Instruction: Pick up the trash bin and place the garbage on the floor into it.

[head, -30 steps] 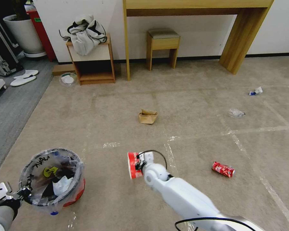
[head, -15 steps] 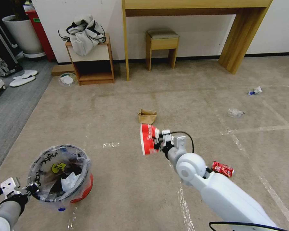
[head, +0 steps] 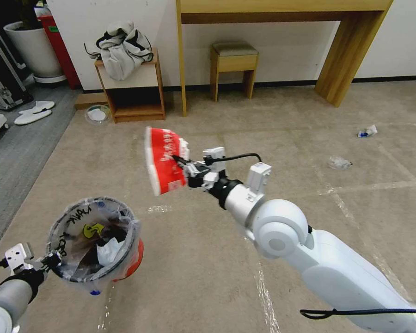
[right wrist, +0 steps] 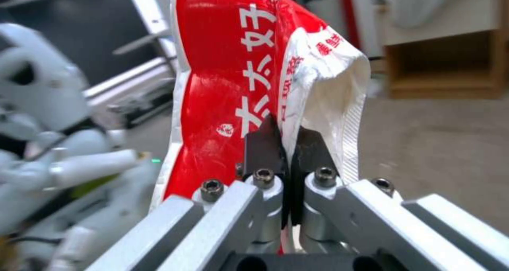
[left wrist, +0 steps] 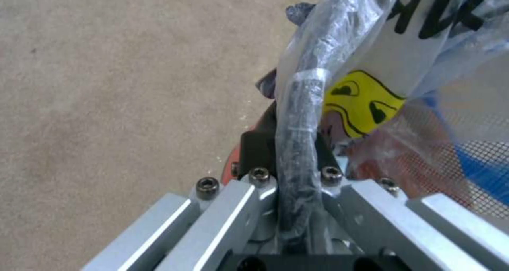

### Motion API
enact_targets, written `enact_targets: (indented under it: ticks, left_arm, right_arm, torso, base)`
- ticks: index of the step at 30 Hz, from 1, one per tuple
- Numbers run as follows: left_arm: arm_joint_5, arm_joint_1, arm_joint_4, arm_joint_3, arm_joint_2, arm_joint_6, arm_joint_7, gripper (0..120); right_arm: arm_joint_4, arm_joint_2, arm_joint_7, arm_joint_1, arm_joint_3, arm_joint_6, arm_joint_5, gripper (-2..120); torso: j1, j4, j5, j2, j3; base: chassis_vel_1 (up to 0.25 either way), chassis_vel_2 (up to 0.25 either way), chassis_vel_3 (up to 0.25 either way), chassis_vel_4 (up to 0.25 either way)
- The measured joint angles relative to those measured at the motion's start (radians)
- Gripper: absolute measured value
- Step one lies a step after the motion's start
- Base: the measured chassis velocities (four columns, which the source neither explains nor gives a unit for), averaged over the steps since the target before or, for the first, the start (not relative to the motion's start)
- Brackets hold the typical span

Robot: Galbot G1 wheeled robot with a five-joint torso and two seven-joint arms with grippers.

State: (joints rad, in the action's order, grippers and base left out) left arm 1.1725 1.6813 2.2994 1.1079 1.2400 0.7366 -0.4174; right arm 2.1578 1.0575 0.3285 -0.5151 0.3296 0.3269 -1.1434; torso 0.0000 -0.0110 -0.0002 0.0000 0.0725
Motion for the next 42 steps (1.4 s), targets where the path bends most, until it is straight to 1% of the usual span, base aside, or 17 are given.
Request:
enact_targets:
  ticks: [2, 4, 5, 6, 8, 9, 11, 12, 15, 18, 24, 42]
  left_arm:
    - [0.006, 0.002, 0.005, 0.001, -0.004, 0.0, -0.002, 0]
    - [0.017, 0.004, 0.013, 0.002, -0.014, 0.0, -0.005, 0]
    - [0.024, 0.006, 0.019, 0.003, -0.022, 0.0, -0.009, 0]
    - [0.024, 0.006, 0.019, 0.003, -0.022, 0.0, -0.009, 0]
    - [0.027, 0.009, 0.023, 0.003, -0.024, 0.0, -0.01, 0]
    - [0.027, 0.009, 0.023, 0.003, -0.024, 0.0, -0.01, 0]
    - [0.027, 0.012, 0.026, 0.004, -0.024, 0.0, -0.01, 0]
    - [0.028, 0.014, 0.029, 0.007, -0.024, 0.0, -0.01, 0]
    - [0.028, 0.015, 0.03, 0.007, -0.024, 0.0, -0.01, 0]
    - [0.031, 0.017, 0.038, 0.01, -0.024, 0.0, -0.011, 0]
    - [0.035, 0.016, 0.044, 0.01, -0.024, 0.0, -0.012, 0]
    - [0.04, 0.018, 0.044, 0.019, -0.027, -0.001, -0.012, 0]
  right_arm:
    - [-0.002, 0.01, -0.005, 0.014, 0.015, -0.001, -0.009, 0]
    - [-0.007, 0.043, -0.009, 0.055, 0.057, -0.002, -0.038, 0]
    - [-0.016, 0.119, 0.015, 0.128, 0.132, 0.011, -0.1, 0]
    - [-0.016, 0.119, 0.015, 0.128, 0.132, 0.011, -0.1, 0]
    - [-0.051, 0.197, 0.06, 0.194, 0.217, 0.031, -0.143, 0]
    - [-0.051, 0.197, 0.06, 0.194, 0.217, 0.031, -0.143, 0]
    - [-0.095, 0.24, 0.093, 0.231, 0.276, 0.053, -0.148, 0]
    - [-0.126, 0.261, 0.119, 0.248, 0.311, 0.07, -0.15, 0]
    - [-0.14, 0.27, 0.129, 0.254, 0.325, 0.079, -0.151, 0]
    - [-0.213, 0.296, 0.157, 0.268, 0.367, 0.115, -0.138, 0]
    - [-0.273, 0.306, 0.173, 0.271, 0.393, 0.143, -0.115, 0]
    - [-0.295, 0.271, 0.177, 0.214, 0.422, 0.163, -0.05, 0]
  torso:
    - [0.0, 0.0002, 0.0001, 0.0, 0.0]
    - [0.0, 0.0, 0.0, 0.0, 0.0]
    - [0.0, 0.0002, 0.0, 0.0, 0.0]
    - [0.0, 0.0002, 0.0, 0.0, 0.0]
    - [0.0, 0.0008, -0.0003, 0.0, 0.0]
    - [0.0, 0.0008, -0.0003, 0.0, 0.0]
    - [0.0, 0.0006, -0.0003, 0.0, 0.0]
    - [0.0, 0.0001, -0.0003, 0.0, 0.0]
    - [0.0, -0.0001, -0.0002, 0.0, 0.0]
    - [0.0, 0.0, 0.0, 0.0, 0.0]
    - [0.0, 0.0001, 0.0, 0.0, 0.0]
    - [0.0, 0.0002, 0.0001, 0.0, 0.0]
  base:
    - [0.0, 0.0, 0.0, 0.0]
    - [0.0, 0.0, 0.0, 0.0]
    - [0.0, 0.0, 0.0, 0.0]
    - [0.0, 0.0, 0.0, 0.0]
    - [0.0, 0.0, 0.0, 0.0]
    - [0.0, 0.0, 0.0, 0.0]
    - [0.0, 0.0, 0.0, 0.0]
    - [0.0, 0.0, 0.0, 0.0]
    - [0.0, 0.0, 0.0, 0.0]
    - [0.0, 0.0, 0.0, 0.0]
    - [0.0, 0.0, 0.0, 0.0]
    - [0.0, 0.0, 0.0, 0.0]
